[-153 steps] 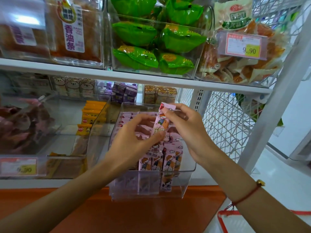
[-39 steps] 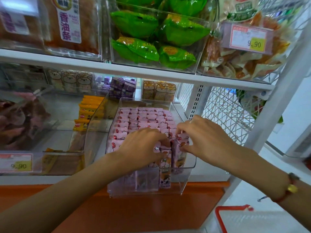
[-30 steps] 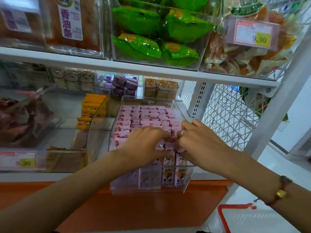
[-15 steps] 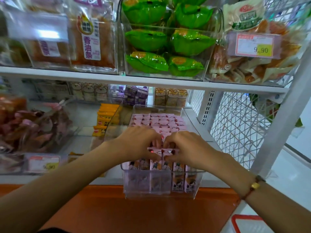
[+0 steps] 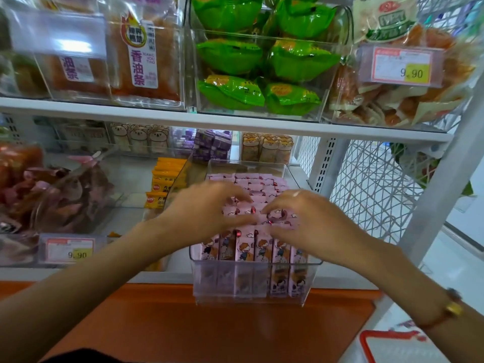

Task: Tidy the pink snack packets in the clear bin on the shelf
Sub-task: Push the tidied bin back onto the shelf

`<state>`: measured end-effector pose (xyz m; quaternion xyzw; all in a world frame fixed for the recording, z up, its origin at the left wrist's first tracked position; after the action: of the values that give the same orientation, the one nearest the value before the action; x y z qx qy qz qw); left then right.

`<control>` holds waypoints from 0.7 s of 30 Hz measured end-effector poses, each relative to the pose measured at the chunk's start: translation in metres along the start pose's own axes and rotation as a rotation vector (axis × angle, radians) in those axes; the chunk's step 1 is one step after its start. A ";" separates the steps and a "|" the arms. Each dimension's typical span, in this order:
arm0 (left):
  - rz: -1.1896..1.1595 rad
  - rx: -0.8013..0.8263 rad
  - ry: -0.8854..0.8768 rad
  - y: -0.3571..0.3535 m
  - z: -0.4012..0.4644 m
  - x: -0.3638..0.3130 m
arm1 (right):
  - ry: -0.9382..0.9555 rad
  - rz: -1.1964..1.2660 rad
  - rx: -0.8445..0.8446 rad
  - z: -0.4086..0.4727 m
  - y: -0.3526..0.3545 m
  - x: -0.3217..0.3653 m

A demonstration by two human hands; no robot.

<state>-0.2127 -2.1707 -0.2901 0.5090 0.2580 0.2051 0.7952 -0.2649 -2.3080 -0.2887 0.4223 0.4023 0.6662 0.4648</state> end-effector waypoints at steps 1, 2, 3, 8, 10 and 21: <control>-0.020 -0.153 0.057 0.017 -0.007 0.007 | -0.046 0.034 -0.103 -0.005 0.015 -0.009; 0.007 -0.265 0.118 0.030 -0.016 0.016 | -0.107 0.049 -0.181 -0.011 0.028 -0.022; 0.056 -0.294 0.195 0.035 -0.024 0.025 | -0.180 0.037 -0.202 -0.015 0.033 -0.034; 0.038 0.065 0.479 -0.014 -0.028 0.049 | -0.412 -0.045 0.093 -0.012 -0.011 -0.056; -0.113 -0.019 0.537 -0.021 -0.027 0.058 | -0.430 -0.016 0.033 -0.008 -0.017 -0.058; -0.467 -0.212 0.614 -0.016 -0.020 0.066 | -0.396 0.248 -0.195 -0.009 -0.005 -0.069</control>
<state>-0.1727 -2.1245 -0.3250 0.2668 0.5698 0.1871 0.7544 -0.2572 -2.3740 -0.3094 0.5437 0.1823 0.6580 0.4880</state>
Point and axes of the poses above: each hand's wrist, its own z-axis towards the middle knuckle, its own y-axis out of the back of the hand, x = y × z, the point moved 7 cm from there along z, towards the middle knuckle, and after that the axes turned 6 degrees about -y, right-handed, at the moved point
